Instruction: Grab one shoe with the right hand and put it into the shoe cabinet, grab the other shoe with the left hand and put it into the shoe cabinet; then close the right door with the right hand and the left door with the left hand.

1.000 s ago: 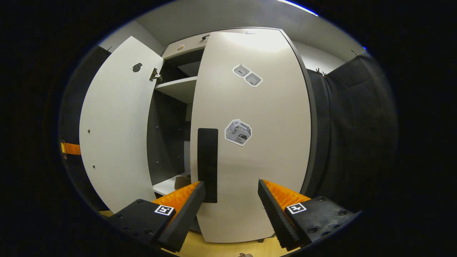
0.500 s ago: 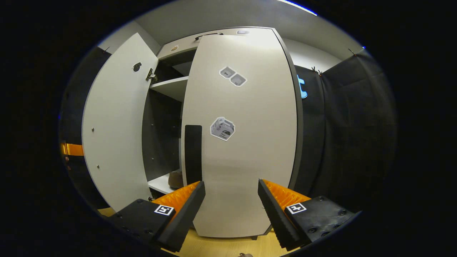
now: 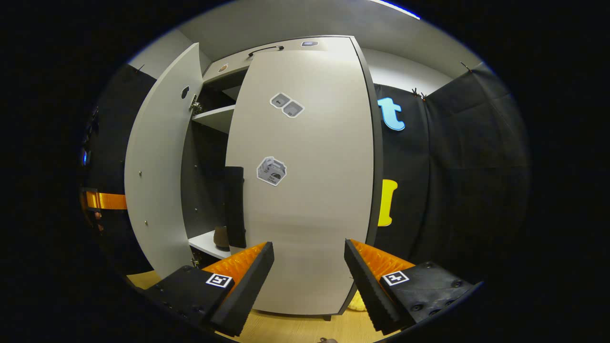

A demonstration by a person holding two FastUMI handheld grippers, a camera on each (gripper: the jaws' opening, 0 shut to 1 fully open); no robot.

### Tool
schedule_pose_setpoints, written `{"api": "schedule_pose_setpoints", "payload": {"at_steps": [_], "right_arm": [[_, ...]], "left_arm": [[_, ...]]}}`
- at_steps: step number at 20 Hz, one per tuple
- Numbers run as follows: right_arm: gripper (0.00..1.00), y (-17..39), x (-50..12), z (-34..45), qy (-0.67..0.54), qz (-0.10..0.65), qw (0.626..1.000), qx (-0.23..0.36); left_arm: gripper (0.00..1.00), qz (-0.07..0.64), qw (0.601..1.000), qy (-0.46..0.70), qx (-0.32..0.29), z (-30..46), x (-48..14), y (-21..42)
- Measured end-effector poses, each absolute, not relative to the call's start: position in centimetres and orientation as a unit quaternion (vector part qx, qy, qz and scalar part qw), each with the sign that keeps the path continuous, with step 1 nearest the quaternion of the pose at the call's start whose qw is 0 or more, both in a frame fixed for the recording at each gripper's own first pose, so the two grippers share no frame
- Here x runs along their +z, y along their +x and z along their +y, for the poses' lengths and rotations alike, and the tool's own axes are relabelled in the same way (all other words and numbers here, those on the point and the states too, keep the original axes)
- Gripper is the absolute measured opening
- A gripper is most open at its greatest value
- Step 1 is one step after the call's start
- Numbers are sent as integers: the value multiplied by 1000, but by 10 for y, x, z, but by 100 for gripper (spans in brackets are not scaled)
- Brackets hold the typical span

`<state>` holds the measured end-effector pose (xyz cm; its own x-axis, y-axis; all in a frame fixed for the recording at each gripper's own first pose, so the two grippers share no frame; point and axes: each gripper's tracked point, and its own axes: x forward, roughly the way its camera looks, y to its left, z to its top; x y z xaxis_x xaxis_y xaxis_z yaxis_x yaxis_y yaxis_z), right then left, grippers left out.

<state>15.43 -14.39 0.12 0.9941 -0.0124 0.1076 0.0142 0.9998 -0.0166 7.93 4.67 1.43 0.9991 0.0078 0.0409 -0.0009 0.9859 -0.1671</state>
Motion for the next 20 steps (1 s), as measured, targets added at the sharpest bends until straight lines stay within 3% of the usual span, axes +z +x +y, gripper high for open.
{"api": "schedule_pose_setpoints", "payload": {"at_steps": [11,20], "right_arm": [[98,143,-10,-200,3,-37,999,-27],[98,123,-1,-187,9,-50,999,-4]], "left_arm": [[94,-17,999,-15,26,0,11,166],[94,-9,999,-11,46,-2,16,126]]}}
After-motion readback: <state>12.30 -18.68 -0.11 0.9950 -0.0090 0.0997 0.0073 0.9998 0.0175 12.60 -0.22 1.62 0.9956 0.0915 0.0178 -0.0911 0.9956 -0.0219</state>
